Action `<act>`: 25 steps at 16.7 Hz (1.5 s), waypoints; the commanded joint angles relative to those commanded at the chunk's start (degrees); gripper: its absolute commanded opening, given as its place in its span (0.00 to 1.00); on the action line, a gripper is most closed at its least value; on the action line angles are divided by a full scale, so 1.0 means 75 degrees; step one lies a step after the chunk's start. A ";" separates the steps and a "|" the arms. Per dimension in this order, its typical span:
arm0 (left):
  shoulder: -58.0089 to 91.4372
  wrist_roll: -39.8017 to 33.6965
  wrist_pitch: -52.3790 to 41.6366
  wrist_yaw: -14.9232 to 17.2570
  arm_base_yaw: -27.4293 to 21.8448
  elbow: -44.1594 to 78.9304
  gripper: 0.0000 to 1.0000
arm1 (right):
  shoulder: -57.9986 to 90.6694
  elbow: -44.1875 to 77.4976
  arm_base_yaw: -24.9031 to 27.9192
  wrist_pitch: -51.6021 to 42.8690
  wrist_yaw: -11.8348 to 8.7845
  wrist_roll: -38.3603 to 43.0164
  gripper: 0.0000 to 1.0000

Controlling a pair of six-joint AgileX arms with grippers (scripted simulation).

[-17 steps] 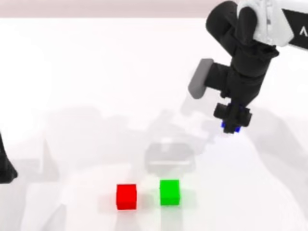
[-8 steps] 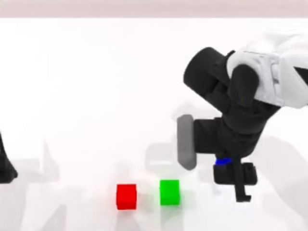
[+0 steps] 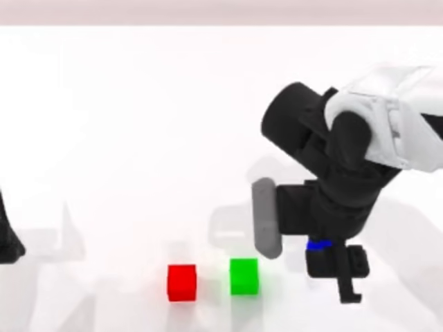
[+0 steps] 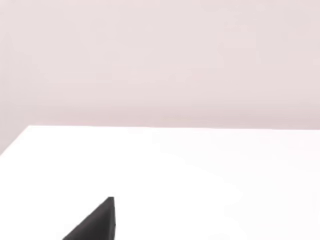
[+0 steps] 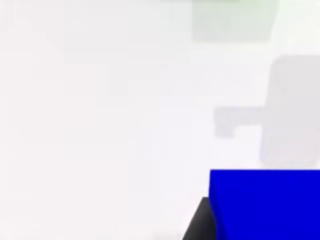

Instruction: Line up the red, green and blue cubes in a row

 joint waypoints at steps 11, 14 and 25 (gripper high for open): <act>0.0000 0.0000 0.0000 0.0000 0.0000 0.0000 1.00 | 0.0584 -0.1172 0.0030 0.1800 0.0005 0.0001 0.00; 0.0000 0.0000 0.0000 0.0000 0.0000 0.0000 1.00 | 0.0584 -0.1172 0.0030 0.1800 0.0005 0.0001 0.23; 0.0000 0.0000 0.0000 0.0000 0.0000 0.0000 1.00 | 0.0584 -0.1172 0.0030 0.1800 0.0005 0.0001 1.00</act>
